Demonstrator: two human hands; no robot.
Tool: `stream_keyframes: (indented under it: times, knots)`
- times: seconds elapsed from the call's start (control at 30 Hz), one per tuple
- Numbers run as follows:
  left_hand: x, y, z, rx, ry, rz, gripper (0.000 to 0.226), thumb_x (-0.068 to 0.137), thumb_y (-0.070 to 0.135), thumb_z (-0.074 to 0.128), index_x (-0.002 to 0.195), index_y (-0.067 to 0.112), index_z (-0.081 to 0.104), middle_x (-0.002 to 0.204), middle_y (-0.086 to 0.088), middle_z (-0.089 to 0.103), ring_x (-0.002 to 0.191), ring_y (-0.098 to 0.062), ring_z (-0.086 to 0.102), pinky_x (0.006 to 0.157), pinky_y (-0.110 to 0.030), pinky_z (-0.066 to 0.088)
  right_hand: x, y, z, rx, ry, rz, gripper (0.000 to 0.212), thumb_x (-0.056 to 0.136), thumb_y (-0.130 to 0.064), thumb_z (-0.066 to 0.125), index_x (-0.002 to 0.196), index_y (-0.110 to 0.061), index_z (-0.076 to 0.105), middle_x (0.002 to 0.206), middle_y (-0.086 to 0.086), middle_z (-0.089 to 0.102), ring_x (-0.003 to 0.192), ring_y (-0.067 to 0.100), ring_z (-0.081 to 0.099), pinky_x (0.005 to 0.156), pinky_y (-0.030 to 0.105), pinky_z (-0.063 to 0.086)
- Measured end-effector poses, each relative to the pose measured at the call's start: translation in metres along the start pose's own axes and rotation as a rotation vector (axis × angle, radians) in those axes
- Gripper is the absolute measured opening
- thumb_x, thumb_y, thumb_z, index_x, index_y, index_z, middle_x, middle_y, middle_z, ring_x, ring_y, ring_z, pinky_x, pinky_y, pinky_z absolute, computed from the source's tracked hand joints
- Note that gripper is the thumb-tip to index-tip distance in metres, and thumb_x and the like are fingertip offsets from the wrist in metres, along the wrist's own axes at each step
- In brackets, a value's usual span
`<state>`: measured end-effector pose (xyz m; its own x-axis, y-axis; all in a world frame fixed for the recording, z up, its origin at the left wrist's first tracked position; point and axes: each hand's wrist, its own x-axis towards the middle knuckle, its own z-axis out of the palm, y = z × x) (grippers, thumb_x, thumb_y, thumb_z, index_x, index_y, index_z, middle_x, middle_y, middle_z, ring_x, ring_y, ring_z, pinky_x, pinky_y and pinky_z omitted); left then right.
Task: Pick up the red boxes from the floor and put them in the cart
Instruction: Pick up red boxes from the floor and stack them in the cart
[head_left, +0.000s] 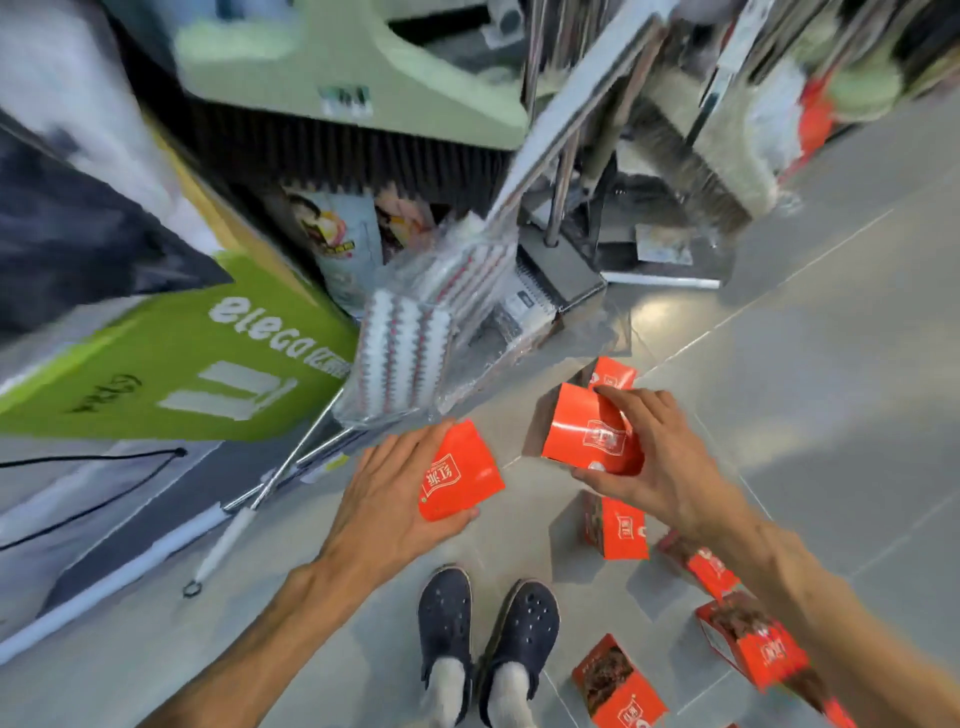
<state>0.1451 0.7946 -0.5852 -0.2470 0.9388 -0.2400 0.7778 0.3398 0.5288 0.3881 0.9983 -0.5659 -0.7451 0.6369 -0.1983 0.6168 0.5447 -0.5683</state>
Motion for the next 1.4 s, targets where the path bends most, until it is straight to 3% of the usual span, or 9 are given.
stream_keyframes:
  times: [0.17, 0.27, 0.43, 0.53, 0.77, 0.87, 1.03, 1.23, 1.4]
  knots:
    - [-0.044, 0.073, -0.143, 0.018, 0.195, -0.079, 0.097, 0.072, 0.076, 0.063, 0.15, 0.027, 0.032, 0.134, 0.002, 0.051, 0.118, -0.022, 0.046, 0.096, -0.039, 0.038, -0.015, -0.118, -0.133, -0.066, 0.024, -0.15, 0.088, 0.07, -0.065, 0.07, 0.139, -0.016, 0.044, 0.12, 0.0, 0.053, 0.109, 0.02, 0.044, 0.1, 0.033, 0.038]
    - [-0.087, 0.106, -0.222, 0.035, 0.307, -0.114, 0.098, 0.074, 0.078, 0.061, 0.151, 0.027, 0.029, 0.134, 0.003, 0.05, 0.12, -0.021, 0.045, 0.101, -0.039, 0.037, -0.028, -0.186, -0.194, -0.118, 0.023, -0.266, 0.09, 0.071, -0.069, 0.068, 0.141, -0.018, 0.042, 0.119, -0.002, 0.052, 0.106, 0.021, 0.045, 0.097, 0.033, 0.039]
    - [-0.197, 0.143, -0.329, 0.044, 0.468, -0.201, 0.095, 0.073, 0.077, 0.065, 0.15, 0.034, 0.028, 0.137, 0.008, 0.049, 0.121, -0.017, 0.045, 0.102, -0.035, 0.037, -0.056, -0.311, -0.259, -0.175, 0.035, -0.489, 0.089, 0.072, -0.066, 0.071, 0.141, -0.02, 0.041, 0.117, -0.005, 0.051, 0.106, 0.017, 0.042, 0.097, 0.031, 0.038]
    - [-0.287, 0.153, -0.375, 0.034, 0.551, -0.32, 0.096, 0.072, 0.078, 0.06, 0.15, 0.032, 0.028, 0.134, 0.003, 0.051, 0.119, -0.019, 0.046, 0.101, -0.038, 0.039, -0.076, -0.392, -0.266, -0.189, 0.014, -0.611, 0.089, 0.071, -0.07, 0.063, 0.141, -0.018, 0.042, 0.12, -0.003, 0.052, 0.112, 0.02, 0.044, 0.098, 0.032, 0.038]
    - [-0.524, 0.15, -0.423, -0.014, 0.791, -0.663, 0.108, 0.056, 0.101, 0.037, 0.143, 0.037, 0.036, 0.127, 0.009, 0.054, 0.116, -0.015, 0.051, 0.094, -0.038, 0.047, -0.14, -0.594, -0.217, -0.192, -0.157, -0.907, 0.096, 0.071, -0.079, 0.059, 0.145, -0.023, 0.036, 0.133, -0.006, 0.046, 0.123, 0.014, 0.037, 0.101, 0.031, 0.037]
    - [-0.629, 0.146, -0.426, -0.03, 0.916, -0.785, 0.105, 0.053, 0.101, 0.044, 0.137, 0.038, 0.041, 0.123, 0.012, 0.058, 0.112, -0.011, 0.055, 0.092, -0.037, 0.049, -0.185, -0.688, -0.176, -0.197, -0.249, -1.051, 0.1, 0.067, -0.087, 0.05, 0.145, -0.026, 0.035, 0.133, -0.006, 0.045, 0.125, 0.016, 0.037, 0.103, 0.031, 0.032]
    - [-0.804, 0.137, -0.421, 0.019, 1.056, -0.989, 0.11, 0.052, 0.103, 0.036, 0.136, 0.031, 0.047, 0.124, 0.009, 0.06, 0.114, -0.015, 0.056, 0.093, -0.04, 0.048, -0.286, -0.838, -0.091, -0.183, -0.371, -1.287, 0.091, 0.071, -0.081, 0.057, 0.14, -0.024, 0.041, 0.126, 0.0, 0.051, 0.119, 0.021, 0.043, 0.102, 0.034, 0.034]
    - [-0.98, 0.123, -0.403, 0.1, 1.083, -1.247, 0.093, 0.067, 0.081, 0.064, 0.143, 0.035, 0.04, 0.127, 0.007, 0.056, 0.117, -0.017, 0.052, 0.091, -0.035, 0.045, -0.419, -0.972, 0.008, -0.071, -0.508, -1.466, 0.085, 0.074, -0.073, 0.064, 0.14, -0.027, 0.039, 0.122, -0.002, 0.051, 0.112, 0.015, 0.04, 0.095, 0.033, 0.037]
    - [-1.117, 0.119, -0.388, 0.067, 1.208, -1.416, 0.097, 0.064, 0.086, 0.053, 0.143, 0.03, 0.042, 0.13, 0.005, 0.057, 0.12, -0.018, 0.05, 0.095, -0.037, 0.046, -0.527, -1.08, 0.095, -0.045, -0.572, -1.584, 0.082, 0.073, -0.079, 0.06, 0.136, -0.031, 0.039, 0.116, -0.01, 0.049, 0.11, 0.011, 0.04, 0.087, 0.03, 0.035]
